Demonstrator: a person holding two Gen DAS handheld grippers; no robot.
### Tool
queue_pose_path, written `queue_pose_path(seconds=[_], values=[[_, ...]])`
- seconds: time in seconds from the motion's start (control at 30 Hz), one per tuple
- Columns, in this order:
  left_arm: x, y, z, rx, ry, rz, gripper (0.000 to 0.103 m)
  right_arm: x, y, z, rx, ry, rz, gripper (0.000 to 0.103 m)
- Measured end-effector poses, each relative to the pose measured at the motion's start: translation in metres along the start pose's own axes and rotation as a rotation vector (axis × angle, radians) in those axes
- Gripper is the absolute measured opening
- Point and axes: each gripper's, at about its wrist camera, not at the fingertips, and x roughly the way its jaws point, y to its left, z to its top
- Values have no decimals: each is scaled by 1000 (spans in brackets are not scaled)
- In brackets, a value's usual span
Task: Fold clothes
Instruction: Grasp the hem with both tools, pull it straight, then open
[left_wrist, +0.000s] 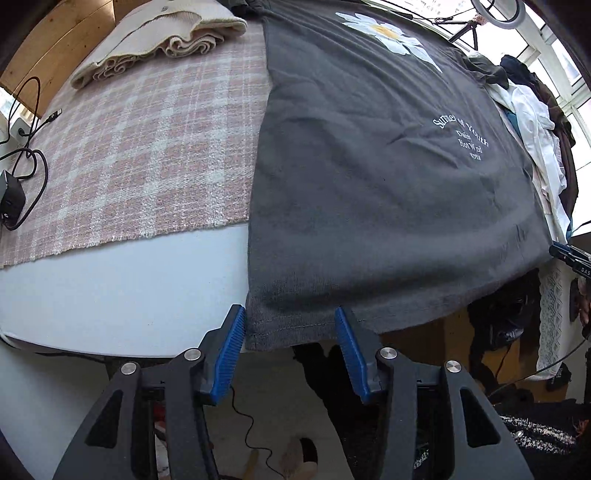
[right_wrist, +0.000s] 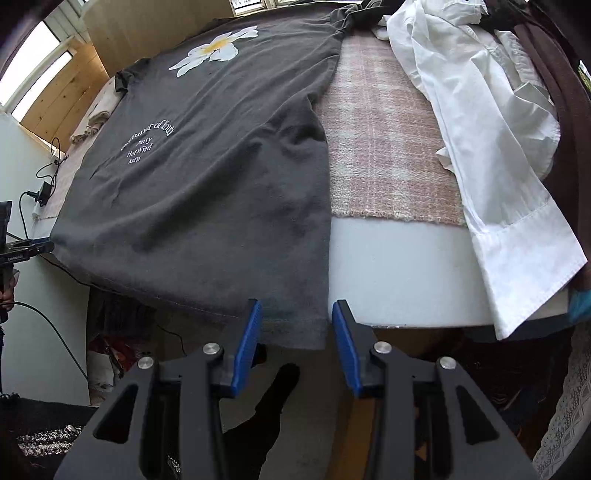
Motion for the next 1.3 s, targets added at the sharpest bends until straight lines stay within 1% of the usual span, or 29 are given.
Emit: queue_pose_path(seconds=[0.03, 0.07, 0.1, 0.13, 0.2, 0.27, 0.33, 0.37, 0.4, 0.43, 0.5, 0.57, 0.63, 0.67, 0.7, 0.73, 0.77, 0.83, 0.9, 1.0, 1.03, 1.07, 1.13, 1.2, 1.23, 1.27, 1.3], values=[[0, 0, 1, 0, -7, 5, 40, 1, 2, 0, -10, -3, 0, 30], [0, -1, 1, -1, -13, 10, 23, 2, 5, 0, -17, -3, 8, 13], [1, -1, 2, -4, -8, 1, 13, 3, 5, 0, -16, -4, 22, 8], [2, 0, 3, -6, -2, -7, 7, 3, 5, 0, -12, -3, 31, 8], [2, -1, 3, 4, 7, -9, 6, 3, 6, 1, -4, 3, 42, 8], [-3, -1, 2, 14, 10, -8, 6, -8, 4, -2, 10, -4, 73, 7], [-13, 5, -1, -11, -4, -50, 6, -27, 5, -7, 6, -20, 92, 7], [-15, 9, -3, -19, -8, -55, 6, -35, 7, -8, 3, -35, 84, 7], [-17, 12, -4, -27, -12, -60, 6, -41, 8, -8, 3, -50, 71, 7], [-13, 14, -4, -31, -2, -57, 6, -39, 11, -6, -11, -38, 49, 7], [-6, 13, -3, -25, 13, -46, 6, -24, 19, -1, -57, 21, -10, 8], [-1, 6, 0, -7, 25, -32, 6, -12, 21, 1, -61, 82, -61, 9], [2, 0, 1, 21, 31, -14, 6, -18, 18, 3, -54, 91, -105, 10], [2, -1, 1, 28, 31, -9, 6, -26, 17, 5, -50, 70, -108, 10], [1, -2, 0, 34, 30, -3, 7, -36, 15, 10, -43, 33, -85, 11], [-1, 1, 1, 26, 28, -9, 9, -44, 14, 18, -34, -6, -51, 11], [-5, 5, -1, 6, 17, -9, 13, -49, 14, 26, -31, -39, -25, 11], [-14, 14, -3, -33, -4, -10, 15, -45, 16, 44, -53, -76, -5, 11], [-26, 18, 2, -43, -25, -17, 13, -29, 20, 62, -77, -77, -9, 11], [-40, 2, 21, 42, -71, -7, 14, -1, 25, 86, -94, -53, -22, 11], [-41, -8, 42, 66, -76, -17, 17, 4, 23, 91, -90, -48, -22, 11], [-42, -17, 62, 91, -80, -27, 18, 10, 21, 93, -82, -33, -19, 11], [-47, -35, 84, 144, -86, -48, 18, 22, 16, 96, -60, 9, -8, 11], [-53, -42, 97, 178, -91, -59, 21, 33, 12, 97, -52, 61, -9, 11], [-57, -44, 102, 192, -92, -59, 25, 33, 13, 96, -61, 78, -23, 11], [-67, -40, 102, 193, -102, -45, 29, 29, 14, 96, -68, 80, -36, 11], [-77, -37, 103, 195, -112, -32, 30, 22, 15, 97, -64, 80, -38, 11]])
